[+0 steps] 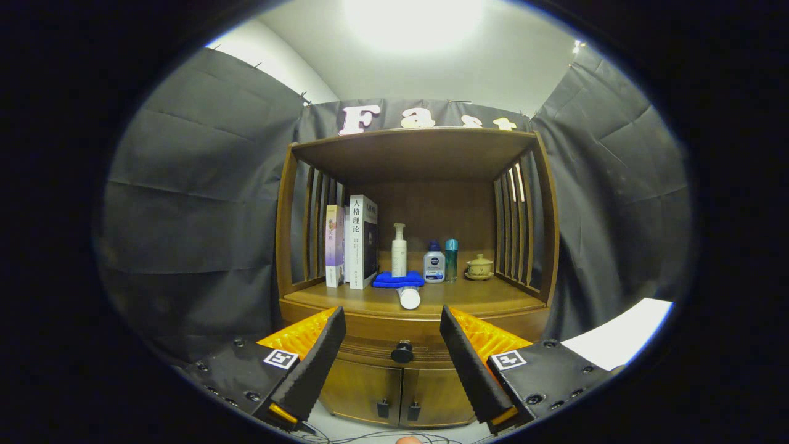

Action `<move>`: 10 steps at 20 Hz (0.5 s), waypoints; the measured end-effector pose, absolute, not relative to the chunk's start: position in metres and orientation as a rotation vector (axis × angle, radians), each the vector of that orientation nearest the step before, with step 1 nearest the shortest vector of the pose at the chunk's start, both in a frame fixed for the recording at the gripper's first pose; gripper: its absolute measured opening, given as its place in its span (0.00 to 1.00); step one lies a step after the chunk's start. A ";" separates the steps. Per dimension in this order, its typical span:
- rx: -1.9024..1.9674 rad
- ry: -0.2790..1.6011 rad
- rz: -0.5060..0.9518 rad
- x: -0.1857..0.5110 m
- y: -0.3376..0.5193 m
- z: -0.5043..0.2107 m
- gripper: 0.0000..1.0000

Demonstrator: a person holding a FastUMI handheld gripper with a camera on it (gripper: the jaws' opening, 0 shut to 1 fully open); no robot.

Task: Pull open the drawer, take out the items inside it, and place them on the countertop above the cabinet.

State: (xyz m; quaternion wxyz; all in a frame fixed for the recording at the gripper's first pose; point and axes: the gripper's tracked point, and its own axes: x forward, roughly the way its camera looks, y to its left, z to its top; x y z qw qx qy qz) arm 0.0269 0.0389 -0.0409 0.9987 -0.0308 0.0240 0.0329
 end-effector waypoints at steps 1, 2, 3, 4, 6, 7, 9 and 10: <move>-0.057 0.047 0.063 0.023 0.037 -0.039 0.98; -0.053 0.042 0.065 0.019 0.036 -0.038 0.97; -0.049 0.037 0.064 0.016 0.035 -0.036 0.98; -0.048 0.033 0.067 0.014 0.034 -0.035 0.98; -0.051 0.033 0.073 0.012 0.034 -0.035 0.98; -0.056 0.037 0.075 0.012 0.034 -0.036 0.98; -0.061 0.042 0.081 0.012 0.036 -0.038 0.98; -0.061 0.043 0.083 0.012 0.036 -0.038 0.98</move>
